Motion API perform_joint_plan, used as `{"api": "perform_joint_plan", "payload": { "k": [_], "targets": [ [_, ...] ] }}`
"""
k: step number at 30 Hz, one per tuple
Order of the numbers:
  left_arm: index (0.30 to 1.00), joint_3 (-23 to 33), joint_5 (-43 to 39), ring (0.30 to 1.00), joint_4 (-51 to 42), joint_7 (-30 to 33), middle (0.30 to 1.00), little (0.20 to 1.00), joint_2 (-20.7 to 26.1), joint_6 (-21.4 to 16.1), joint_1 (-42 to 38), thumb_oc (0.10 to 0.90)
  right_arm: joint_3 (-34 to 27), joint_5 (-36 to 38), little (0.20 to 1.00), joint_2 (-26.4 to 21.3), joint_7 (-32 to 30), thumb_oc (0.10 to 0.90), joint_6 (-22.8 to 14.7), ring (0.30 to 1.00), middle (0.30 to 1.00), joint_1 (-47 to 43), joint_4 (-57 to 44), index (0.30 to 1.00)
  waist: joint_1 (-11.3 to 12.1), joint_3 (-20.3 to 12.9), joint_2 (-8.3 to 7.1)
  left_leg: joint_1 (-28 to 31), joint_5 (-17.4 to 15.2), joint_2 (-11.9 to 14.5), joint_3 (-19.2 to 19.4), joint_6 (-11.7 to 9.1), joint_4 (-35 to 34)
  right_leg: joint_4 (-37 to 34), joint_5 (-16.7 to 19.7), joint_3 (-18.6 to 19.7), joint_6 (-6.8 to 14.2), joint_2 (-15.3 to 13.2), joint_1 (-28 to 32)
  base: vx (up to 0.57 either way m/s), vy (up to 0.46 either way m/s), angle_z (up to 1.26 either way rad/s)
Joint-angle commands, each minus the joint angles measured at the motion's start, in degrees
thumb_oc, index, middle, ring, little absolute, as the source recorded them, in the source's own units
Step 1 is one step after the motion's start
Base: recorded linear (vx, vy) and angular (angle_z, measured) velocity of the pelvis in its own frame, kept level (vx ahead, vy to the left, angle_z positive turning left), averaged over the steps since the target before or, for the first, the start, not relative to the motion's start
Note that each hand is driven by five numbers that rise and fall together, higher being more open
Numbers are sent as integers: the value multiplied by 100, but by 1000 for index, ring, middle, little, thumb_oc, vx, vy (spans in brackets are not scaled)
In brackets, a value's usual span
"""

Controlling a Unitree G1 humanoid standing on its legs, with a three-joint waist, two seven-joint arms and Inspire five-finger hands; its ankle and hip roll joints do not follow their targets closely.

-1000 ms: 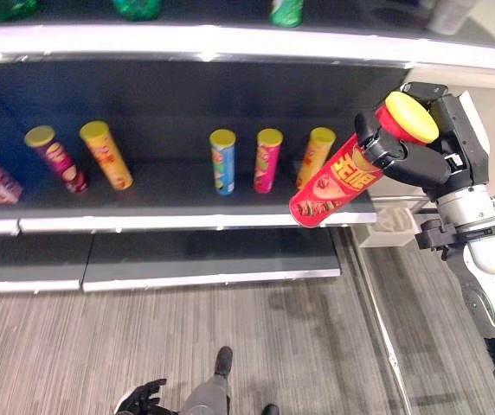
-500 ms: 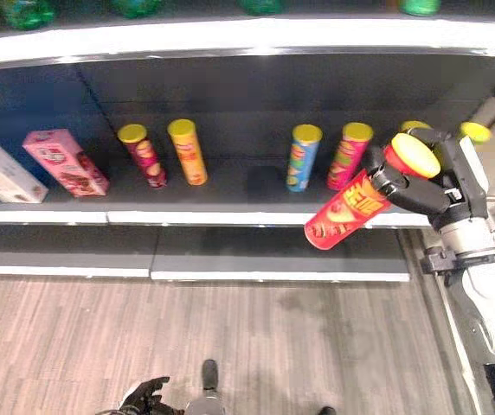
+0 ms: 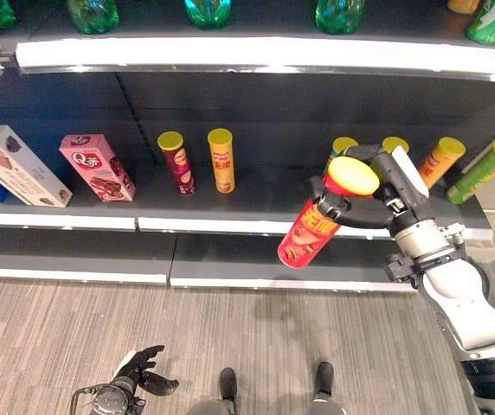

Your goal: Put the goods on the table back onto the shelves and tidy them up.

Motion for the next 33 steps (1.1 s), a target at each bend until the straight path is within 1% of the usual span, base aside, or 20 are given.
{"api": "perform_joint_plan", "payload": {
  "k": [1, 2, 3, 4, 6, 8, 11, 12, 15, 16, 17, 20, 22, 24, 25, 26, 27, 29, 32, 33],
  "targets": [
    [900, -117, -158, 900, -16, 79, 900, 900, -3, -145, 140, 800, -403, -11, 300, -469, -186, 400, -427, 300, 300, -787, -312, 300, 200, -394, 222, -29, -329, 869, -187, -551, 58, 147, -278, -255, 75, 143, 142, 201, -283, 70],
    [900, -199, -173, 900, 61, 112, 900, 900, -98, -93, 189, 800, -449, -359, 300, -269, -422, 400, -352, 300, 300, -740, -130, 300, 285, -362, 266, -176, -249, 945, -426, -625, 48, 161, -418, -511, 8, 203, 277, 124, -180, 66],
    [900, -199, -173, 900, 60, 112, 900, 900, -95, -92, 190, 800, -450, -363, 300, -266, -424, 400, -351, 300, 300, -738, -131, 300, 275, -364, 266, -181, -248, 945, -439, -626, 49, 163, -422, -524, 7, 204, 280, 116, -183, 95],
    [900, -201, -184, 900, 129, 166, 900, 900, -130, -76, 241, 800, -407, -410, 300, 5, -551, 400, -343, 300, 300, -791, -28, 300, 354, -306, 302, -261, -215, 954, -541, -627, 59, 225, -469, -617, -13, 194, 275, 34, -64, 60],
    [900, -185, -223, 900, 144, 208, 900, 900, -137, -61, 259, 800, -335, -632, 300, 103, -706, 400, -315, 300, 300, -923, 74, 300, 449, -206, 348, -337, -189, 950, -608, -626, 70, 318, -512, -692, -18, 169, 231, 7, -67, 39],
    [900, -188, -278, 900, 172, 279, 900, 900, -124, -55, 265, 800, -233, -838, 300, 224, -881, 400, -294, 300, 300, -1179, 155, 300, 552, -63, 431, -462, -132, 937, -695, -625, 76, 432, -555, -754, -31, 133, 123, -64, -35, 23],
    [900, -275, -431, 900, 13, 381, 900, 900, -41, -69, 312, 800, 7, -1628, 300, 351, -1575, 400, -150, 300, 300, -1945, 715, 300, 810, 186, 698, -802, -1, 890, -886, -620, 72, 590, -622, -926, -66, 76, -117, -55, -41, 33],
    [900, -288, -470, 900, -97, 393, 900, 900, -14, -88, 364, 800, 2, -1904, 300, 297, -1798, 400, -89, 300, 300, -2152, 878, 300, 866, 231, 752, -867, 16, 877, -910, -628, 74, 567, -621, -950, -63, 70, -141, -20, -33, 30],
    [900, -359, -506, 900, -251, 397, 900, 900, 30, -112, 403, 800, -33, -2253, 300, 186, -2114, 400, -17, 300, 300, -2456, 1114, 300, 935, 314, 849, -962, 35, 856, -943, -624, 82, 559, -617, -969, -54, 46, -194, -13, -2, 24],
    [900, -427, -512, 900, -305, 422, 900, 900, 54, -153, 393, 800, -81, -2517, 300, 109, -2382, 400, 46, 300, 300, -2673, 1298, 300, 981, 368, 920, -1035, 53, 829, -966, -622, 86, 557, -611, -970, -46, 29, -250, -23, 10, 15],
    [900, -426, -514, 900, -308, 422, 900, 900, 50, -151, 389, 800, -70, -2522, 300, 107, -2393, 400, 42, 300, 300, -2689, 1313, 300, 981, 365, 922, -1044, 53, 829, -965, -622, 88, 559, -610, -968, -46, 28, -260, -24, 6, 8],
    [900, -566, -550, 900, -458, 463, 900, 900, 115, -210, 318, 800, -123, -2852, 300, -90, -2744, 400, 149, 300, 300, -3033, 1607, 300, 1031, 450, 1013, -1169, 91, 788, -994, -630, 91, 552, -601, -970, -38, 4, -348, -26, 11, 5],
    [900, -702, -606, 900, -660, 530, 900, 900, 144, -296, 200, 800, -166, -3344, 300, -428, -3166, 400, 326, 300, 300, -3340, 1904, 300, 1074, 573, 1115, -1323, 120, 747, -1043, -636, 101, 575, -600, -973, -31, -29, -459, -38, 10, 2],
    [900, -708, -607, 900, -661, 533, 900, 900, 139, -294, 190, 800, -161, -3349, 300, -435, -3174, 400, 326, 300, 300, -3350, 1911, 300, 1075, 571, 1119, -1336, 126, 743, -1047, -633, 102, 576, -594, -976, -30, -32, -470, -13, -2, 2],
    [900, -776, -625, 900, -736, 578, 900, 900, 120, -320, 146, 800, -285, -3591, 300, -570, -3392, 400, 425, 300, 300, -3368, 1874, 300, 1067, 636, 1162, -1444, 130, 720, -1070, -629, 132, 605, -605, -987, -28, -51, -541, -36, -10, 1],
    [900, -831, -609, 900, -770, 592, 900, 900, 117, -324, 127, 800, -357, -3718, 300, -584, -3519, 400, 485, 300, 300, -3367, 1860, 300, 1071, 658, 1189, -1512, 119, 703, -1099, -621, 169, 631, -613, -986, -24, -68, -580, -36, -10, 0],
    [900, -831, -609, 900, -770, 592, 900, 900, 117, -324, 127, 800, -357, -3718, 300, -584, -3519, 400, 485, 300, 300, -3367, 1860, 300, 1071, 658, 1189, -1512, 119, 703, -1099, -621, 169, 631, -613, -986, -24, -68, -580, -28, 2, -3],
    [900, -916, -617, 900, -789, 659, 900, 900, 122, -371, 66, 800, -274, -3805, 300, -634, -3731, 400, 580, 300, 300, -3569, 2179, 300, 1089, 741, 1247, -1559, 86, 684, -1090, -631, 188, 688, -650, -957, -10, -100, -657, 0, 0, 0],
    [900, -955, -656, 900, -834, 687, 900, 900, 125, -402, 18, 800, -177, -3724, 300, -670, -3832, 400, 602, 300, 300, -3753, 2475, 300, 1103, 776, 1283, -1603, 104, 673, -1088, -637, 173, 694, -639, -945, -4, -112, -715, -20, 5, -1],
    [900, -997, -693, 900, -873, 712, 900, 900, 149, -431, -16, 800, -163, -3565, 300, -696, -3926, 400, 604, 300, 300, -3863, 2736, 300, 1131, 789, 1302, -1629, 116, 669, -1098, -641, 160, 687, -637, -955, 1, -120, -726, 0, 0, 0]
  ]
}}
